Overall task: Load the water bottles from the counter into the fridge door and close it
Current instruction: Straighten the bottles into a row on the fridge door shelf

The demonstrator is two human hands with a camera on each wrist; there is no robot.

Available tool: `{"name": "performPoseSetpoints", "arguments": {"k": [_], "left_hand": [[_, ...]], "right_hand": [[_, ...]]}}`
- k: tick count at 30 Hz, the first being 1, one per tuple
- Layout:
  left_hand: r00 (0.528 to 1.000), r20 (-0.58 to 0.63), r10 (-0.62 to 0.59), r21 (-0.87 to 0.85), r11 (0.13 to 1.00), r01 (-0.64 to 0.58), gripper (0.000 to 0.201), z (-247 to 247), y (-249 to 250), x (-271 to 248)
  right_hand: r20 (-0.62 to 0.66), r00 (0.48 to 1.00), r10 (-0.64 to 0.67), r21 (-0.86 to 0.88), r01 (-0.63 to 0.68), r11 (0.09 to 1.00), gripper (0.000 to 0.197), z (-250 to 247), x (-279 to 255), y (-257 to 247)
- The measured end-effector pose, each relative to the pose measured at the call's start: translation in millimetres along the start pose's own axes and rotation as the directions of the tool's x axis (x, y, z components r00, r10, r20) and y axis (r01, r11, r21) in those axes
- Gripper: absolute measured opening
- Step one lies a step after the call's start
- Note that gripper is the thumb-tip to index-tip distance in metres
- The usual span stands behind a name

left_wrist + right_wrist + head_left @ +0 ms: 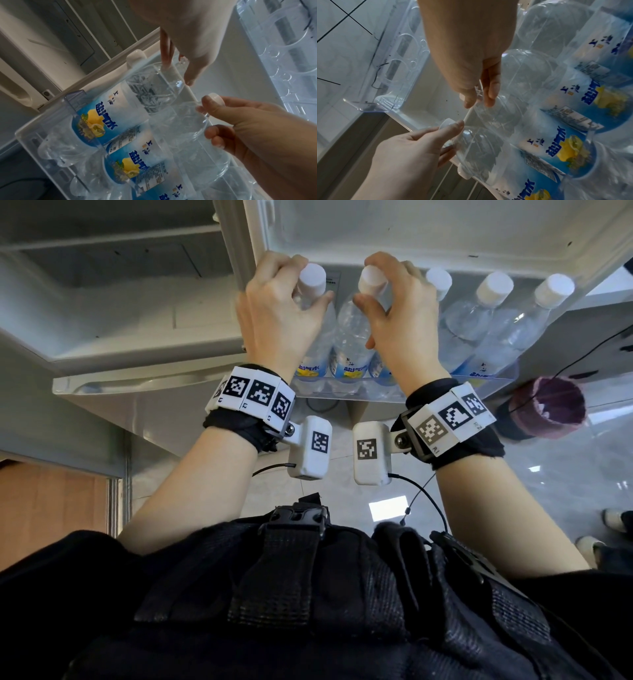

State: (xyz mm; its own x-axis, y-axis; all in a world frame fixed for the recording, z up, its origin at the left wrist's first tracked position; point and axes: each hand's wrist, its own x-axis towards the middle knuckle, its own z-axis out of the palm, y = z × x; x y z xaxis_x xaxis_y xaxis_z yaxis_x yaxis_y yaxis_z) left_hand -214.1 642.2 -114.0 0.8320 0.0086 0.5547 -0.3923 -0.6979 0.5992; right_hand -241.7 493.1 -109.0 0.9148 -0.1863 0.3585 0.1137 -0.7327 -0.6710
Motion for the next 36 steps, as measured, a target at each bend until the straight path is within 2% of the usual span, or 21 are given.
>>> {"name": "performPoseSetpoints", "arguments": {"k": [4,8,11,14,18,21,27,29,31,33,36], "left_hand": [[0.999,-0.023,0.041,0.039,0.998,-0.04,0.034,3,0,0],[0.995,-0.093,0.02,0.072,0.997,-0.014,0.031,12,6,-6],[0.971,-0.214,0.106,0.064,0.994,-0.094,0.024,21,27,-7],[0.943,-0.265,0.203,0.015,0.978,-0.207,0.015,34,60,-2],[0.941,-0.228,0.25,-0.097,0.956,-0.277,0.011,64,109,1],[0.958,-0.147,0.247,-0.167,0.948,-0.27,0.011,95,146,-5],[0.965,-0.142,0.219,-0.158,0.958,-0.241,0.012,152,218,-18],[0.967,-0.142,0.21,-0.12,0.966,-0.227,0.012,172,233,-23],[0.975,-0.132,0.181,-0.076,0.978,-0.192,0.012,187,241,-30],[0.984,-0.126,0.129,-0.04,0.99,-0.135,0.012,194,244,-38],[0.988,-0.139,0.062,0.006,0.998,-0.062,0.013,195,244,-51]], "right_hand": [[0.012,1.0,-0.021,0.031,0.02,0.999,0.033,-3,1,3],[-0.015,0.998,-0.057,0.099,0.059,0.993,0.042,-11,-6,8],[-0.161,0.981,-0.11,0.141,0.133,0.981,0.03,-28,-11,15],[-0.332,0.94,-0.077,0.169,0.139,0.976,0.02,-54,-11,32],[-0.508,0.861,-0.038,0.145,0.129,0.981,0.029,-95,-14,68],[-0.542,0.84,0.014,0.139,0.073,0.988,0.031,-129,-14,104],[-0.429,0.883,0.19,0.185,-0.12,0.975,0.019,-183,0,177],[-0.317,0.923,0.219,0.2,-0.161,0.967,0.036,-193,10,198],[-0.116,0.968,0.223,0.219,-0.194,0.956,0.056,-200,20,214],[0.058,0.979,0.195,0.245,-0.204,0.948,0.066,-203,28,221],[0.209,0.969,0.129,0.339,-0.196,0.92,0.075,-203,37,222]]}}
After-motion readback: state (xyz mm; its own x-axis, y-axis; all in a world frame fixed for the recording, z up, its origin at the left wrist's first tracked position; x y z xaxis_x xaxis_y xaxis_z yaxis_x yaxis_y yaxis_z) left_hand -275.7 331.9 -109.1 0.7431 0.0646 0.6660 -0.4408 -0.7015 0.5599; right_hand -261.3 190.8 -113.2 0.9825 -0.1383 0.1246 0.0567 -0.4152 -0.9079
